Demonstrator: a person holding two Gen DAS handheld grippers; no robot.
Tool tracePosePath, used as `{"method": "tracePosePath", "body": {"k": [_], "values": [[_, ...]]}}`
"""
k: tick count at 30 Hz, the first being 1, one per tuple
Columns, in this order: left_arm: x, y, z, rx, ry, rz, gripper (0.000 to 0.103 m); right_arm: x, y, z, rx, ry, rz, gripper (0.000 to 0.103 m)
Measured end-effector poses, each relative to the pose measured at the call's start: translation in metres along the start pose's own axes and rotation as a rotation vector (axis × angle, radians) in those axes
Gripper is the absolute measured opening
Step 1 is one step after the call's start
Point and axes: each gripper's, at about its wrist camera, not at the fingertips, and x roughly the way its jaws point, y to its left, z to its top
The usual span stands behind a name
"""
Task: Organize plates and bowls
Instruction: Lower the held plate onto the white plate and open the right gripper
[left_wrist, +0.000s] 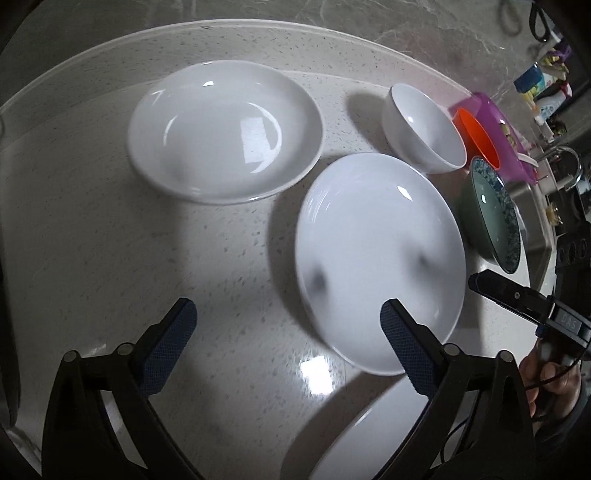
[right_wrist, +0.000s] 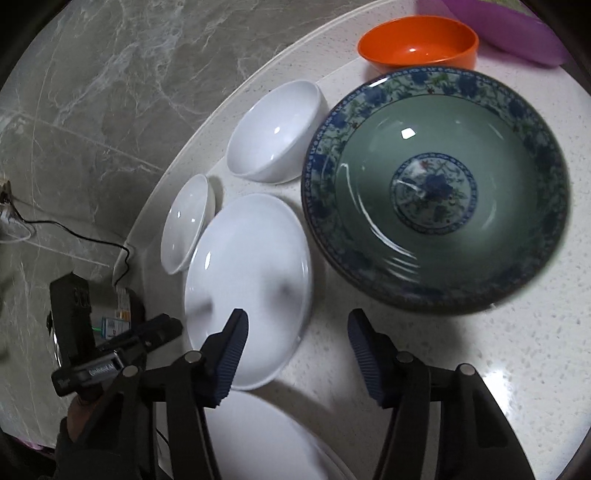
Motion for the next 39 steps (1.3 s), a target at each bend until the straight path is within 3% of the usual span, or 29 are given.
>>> {"method": "tracePosePath", "body": {"k": [1,3,13,17,20,23,28,39], "values": [[0.003,0.000,0.003,0.002,0.005,-0.002,0.091,0.002,0.001,0.001,0.000,-0.005,-0.007,0.058],[0.006,0.001,0.004,0.013,0.015,-0.016,0.072,0.007,0.002,0.005,-0.002,-0.014,-0.026,0.055],[0.026,-0.006,0.018,0.059,0.030,-0.062,0.052,0.023,0.005,0.015,-0.003,-0.004,-0.073,0.050],[0.029,-0.008,0.023,0.070,0.040,-0.079,0.032,0.026,0.008,0.018,-0.019,0.004,-0.077,0.042],[0.032,-0.014,0.025,0.085,0.043,-0.078,0.029,0.035,0.014,0.021,-0.032,0.034,-0.087,0.028],[0.033,-0.015,0.025,0.085,0.040,-0.075,0.027,0.037,0.015,0.020,-0.039,0.038,-0.097,0.022],[0.031,-0.008,0.023,0.074,0.037,-0.062,0.012,0.037,0.013,0.022,-0.045,0.037,-0.126,0.011],[0.023,-0.006,0.015,0.071,0.019,-0.052,0.012,0.035,0.021,0.021,-0.080,0.033,-0.148,0.009]]}}
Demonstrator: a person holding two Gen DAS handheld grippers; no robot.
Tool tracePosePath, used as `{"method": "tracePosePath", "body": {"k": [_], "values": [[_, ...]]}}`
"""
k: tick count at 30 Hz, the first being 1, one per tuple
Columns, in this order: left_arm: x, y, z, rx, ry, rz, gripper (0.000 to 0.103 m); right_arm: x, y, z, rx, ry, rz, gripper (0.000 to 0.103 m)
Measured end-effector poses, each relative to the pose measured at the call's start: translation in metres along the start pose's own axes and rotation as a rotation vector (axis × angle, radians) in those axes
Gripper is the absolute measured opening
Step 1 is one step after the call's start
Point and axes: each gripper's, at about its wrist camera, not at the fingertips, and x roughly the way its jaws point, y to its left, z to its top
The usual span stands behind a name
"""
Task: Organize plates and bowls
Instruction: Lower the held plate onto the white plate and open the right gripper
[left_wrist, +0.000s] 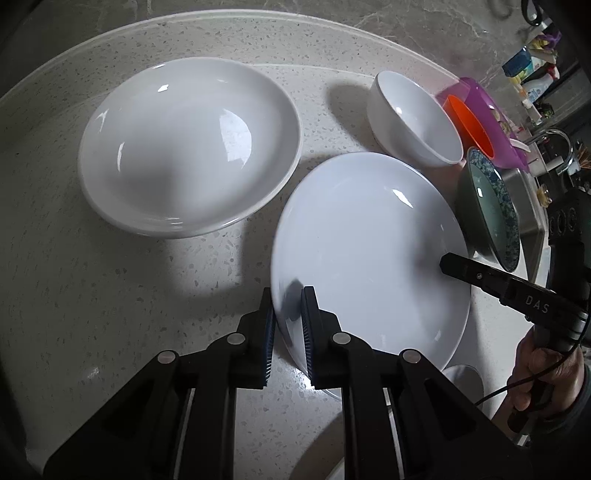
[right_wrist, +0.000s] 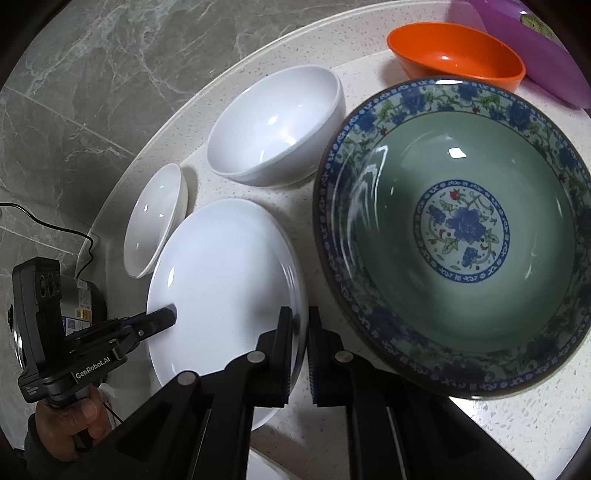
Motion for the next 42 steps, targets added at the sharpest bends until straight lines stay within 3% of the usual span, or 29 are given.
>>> {"method": "tracePosePath", "body": {"k": [11,16,24,34,42], "values": [[-0.049,-0.015,-0.023,0.011,-0.055,-0.006,0.012,-0.038,0.013,-0.012,-0.040,-0.030,0.029,0.010],[-0.078,-0.031,-0.055,0.031,-0.091,-0.003,0.012,-0.068,0.020,-0.032,-0.102,-0.040,0.030,0.010],[-0.100,-0.057,-0.124,0.037,-0.085,-0.028,0.012,-0.103,0.013,-0.087,-0.152,-0.027,0.019,0.010],[-0.089,-0.067,-0.193,0.043,-0.037,-0.023,0.012,-0.108,0.001,-0.151,-0.184,0.024,-0.004,0.010],[-0.062,-0.074,-0.214,0.064,-0.010,0.000,0.013,-0.097,-0.010,-0.175,-0.208,0.041,-0.021,0.010]]}}
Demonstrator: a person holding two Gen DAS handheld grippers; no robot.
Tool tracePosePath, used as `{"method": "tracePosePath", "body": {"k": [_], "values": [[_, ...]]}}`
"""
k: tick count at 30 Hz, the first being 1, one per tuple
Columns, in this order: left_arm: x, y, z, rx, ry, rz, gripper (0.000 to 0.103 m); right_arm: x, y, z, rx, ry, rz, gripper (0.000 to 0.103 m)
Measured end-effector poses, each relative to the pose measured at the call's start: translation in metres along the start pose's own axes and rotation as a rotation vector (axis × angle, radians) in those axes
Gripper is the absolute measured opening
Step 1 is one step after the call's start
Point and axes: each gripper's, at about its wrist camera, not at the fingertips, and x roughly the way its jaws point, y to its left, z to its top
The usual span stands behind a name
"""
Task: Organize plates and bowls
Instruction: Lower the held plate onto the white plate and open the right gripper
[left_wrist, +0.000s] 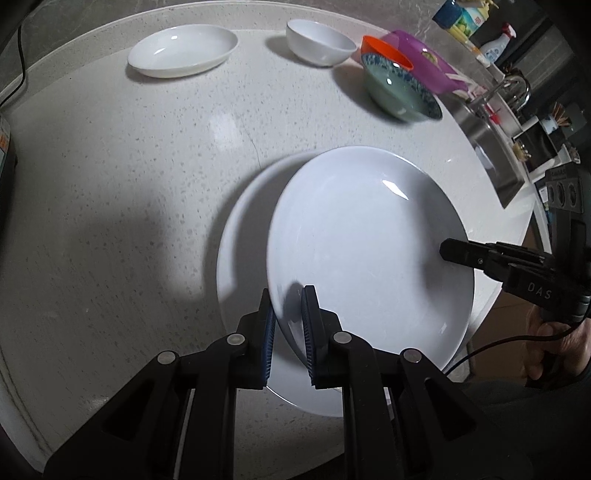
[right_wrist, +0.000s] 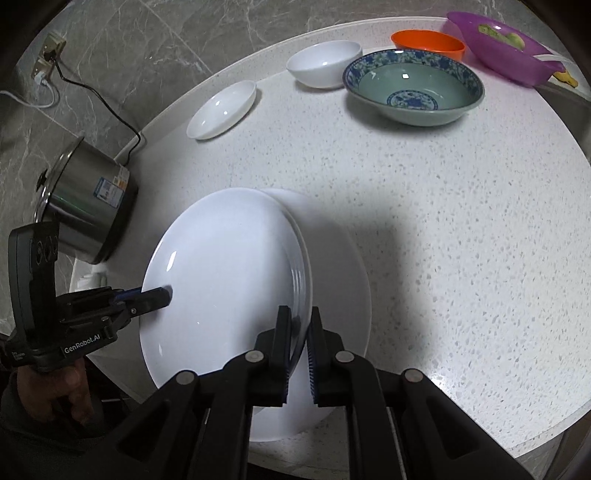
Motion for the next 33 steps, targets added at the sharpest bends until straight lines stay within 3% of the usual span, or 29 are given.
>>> {"method": "tracePosePath", "body": {"k": [7,22,28,31,33], "values": [[0.028,0.005,0.000,0.000,0.025,0.014,0.013,0.013,-0.001,-0.006,-0.029,0.013,-0.018,0.010],[0.033,-0.006,0.005,0.029,0.008,0.049,0.015,0.019,-0.003,-0.012,-0.074,0.010,-0.045,0.012],[0.031,-0.003,0.004,0.019,-0.005,0.048,0.016,0.020,0.010,-0.016,-0.181,-0.008,-0.101,0.016],[0.031,-0.004,0.003,0.020,-0.010,0.033,0.022,0.021,0.017,-0.018,-0.240,-0.018,-0.139,0.018],[0.030,-0.007,0.003,0.036,-0.014,0.034,0.034,0.023,0.023,-0.019,-0.282,-0.020,-0.170,0.019]]}}
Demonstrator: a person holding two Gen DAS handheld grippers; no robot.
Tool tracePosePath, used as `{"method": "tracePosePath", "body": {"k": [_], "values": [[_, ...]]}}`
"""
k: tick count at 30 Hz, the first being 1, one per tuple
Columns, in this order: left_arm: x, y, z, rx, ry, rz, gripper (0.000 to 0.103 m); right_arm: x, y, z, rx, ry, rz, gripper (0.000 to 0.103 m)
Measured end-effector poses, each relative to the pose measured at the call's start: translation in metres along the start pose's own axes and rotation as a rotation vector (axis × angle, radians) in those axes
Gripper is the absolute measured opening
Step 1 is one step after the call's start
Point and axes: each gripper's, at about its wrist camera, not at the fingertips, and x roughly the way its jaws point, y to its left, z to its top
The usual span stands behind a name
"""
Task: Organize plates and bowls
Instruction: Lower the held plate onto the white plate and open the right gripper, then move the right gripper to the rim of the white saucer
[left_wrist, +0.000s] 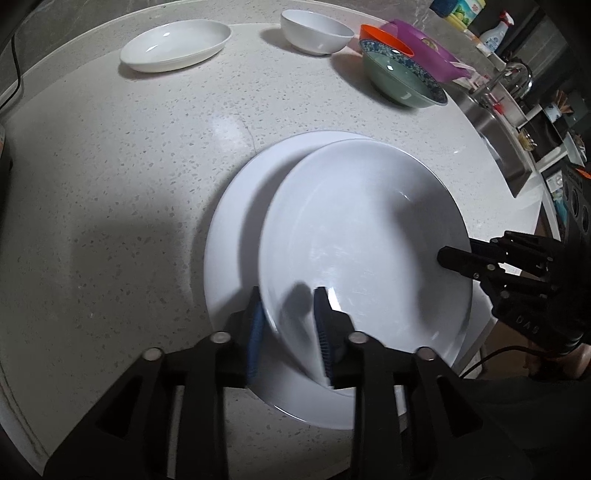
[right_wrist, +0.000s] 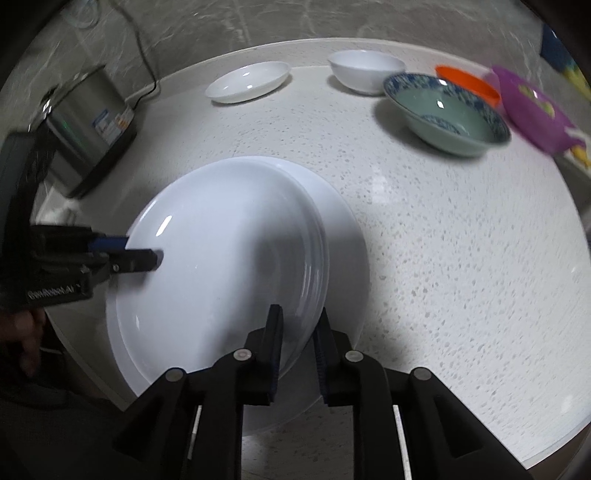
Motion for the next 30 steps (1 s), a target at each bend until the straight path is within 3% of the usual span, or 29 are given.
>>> {"method": "tracePosePath", "body": {"k": [3,10,14,16,18,20,26,28,30], "values": [[-0.002,-0.008,0.001,0.041,-0.009,0.011,0.054,0.001,0.008,0.000,-0.052,0.007,-0.038,0.022],[-0.010,-0.007,0.004,0.042,-0.035,0.035,0.060,0.003,0.016,0.000,-0.111,0.028,-0.090,0.026],[-0.024,0.003,0.007,0.003,-0.071,0.012,0.071,0.002,0.019,0.002,-0.121,0.019,-0.094,0.043],[-0.032,0.011,0.011,-0.022,-0.096,-0.001,0.075,0.001,0.019,0.002,-0.123,0.018,-0.097,0.046],[-0.043,0.025,0.019,-0.066,-0.128,-0.015,0.086,-0.002,0.017,0.004,-0.121,0.016,-0.106,0.051],[-0.054,0.039,0.028,-0.101,-0.170,-0.019,0.097,-0.010,0.012,0.009,-0.108,-0.004,-0.114,0.064],[-0.075,0.091,0.073,-0.181,-0.266,0.047,0.103,-0.037,-0.017,0.065,0.013,-0.128,0.021,0.084],[-0.081,0.104,0.093,-0.191,-0.310,0.062,0.103,-0.040,-0.021,0.097,0.039,-0.171,0.088,0.084],[-0.080,0.117,0.116,-0.211,-0.282,0.059,0.103,-0.037,-0.023,0.128,0.074,-0.190,0.167,0.085]]}}
